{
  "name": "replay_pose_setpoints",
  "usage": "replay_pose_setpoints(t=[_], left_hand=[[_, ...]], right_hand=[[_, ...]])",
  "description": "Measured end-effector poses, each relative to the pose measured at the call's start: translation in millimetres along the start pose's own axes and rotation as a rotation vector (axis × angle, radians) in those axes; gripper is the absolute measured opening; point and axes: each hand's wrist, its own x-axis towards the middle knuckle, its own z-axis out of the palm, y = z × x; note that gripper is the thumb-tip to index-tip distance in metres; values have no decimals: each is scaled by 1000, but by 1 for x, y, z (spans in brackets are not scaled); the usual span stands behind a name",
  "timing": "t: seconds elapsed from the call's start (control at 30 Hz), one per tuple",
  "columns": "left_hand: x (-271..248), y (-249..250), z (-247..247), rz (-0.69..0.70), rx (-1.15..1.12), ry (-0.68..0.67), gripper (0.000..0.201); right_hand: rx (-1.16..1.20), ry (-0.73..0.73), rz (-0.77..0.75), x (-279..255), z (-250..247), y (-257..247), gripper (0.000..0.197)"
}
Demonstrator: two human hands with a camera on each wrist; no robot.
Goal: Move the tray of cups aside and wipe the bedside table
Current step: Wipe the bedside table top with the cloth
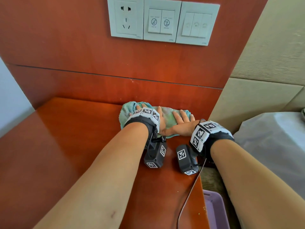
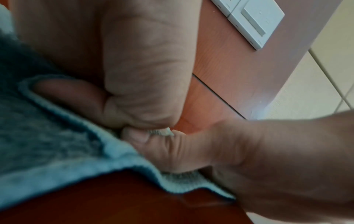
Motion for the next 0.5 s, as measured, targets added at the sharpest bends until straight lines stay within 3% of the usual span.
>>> replay_pose_setpoints(t=[0.1, 0.17, 0.3, 0.5], left_hand=[[-6, 4, 12, -84, -43, 49, 69], [-17, 6, 12, -35, 30, 40, 62], [-38, -1, 12, 81, 150, 1, 70], [-81, -5, 20, 86, 142, -40, 74]], right_hand=[[53, 28, 16, -12, 6, 2, 127], [37, 43, 31, -20, 11, 4, 121], [40, 66, 36, -41, 25, 10, 118], [96, 76, 24, -77, 48, 19, 115]])
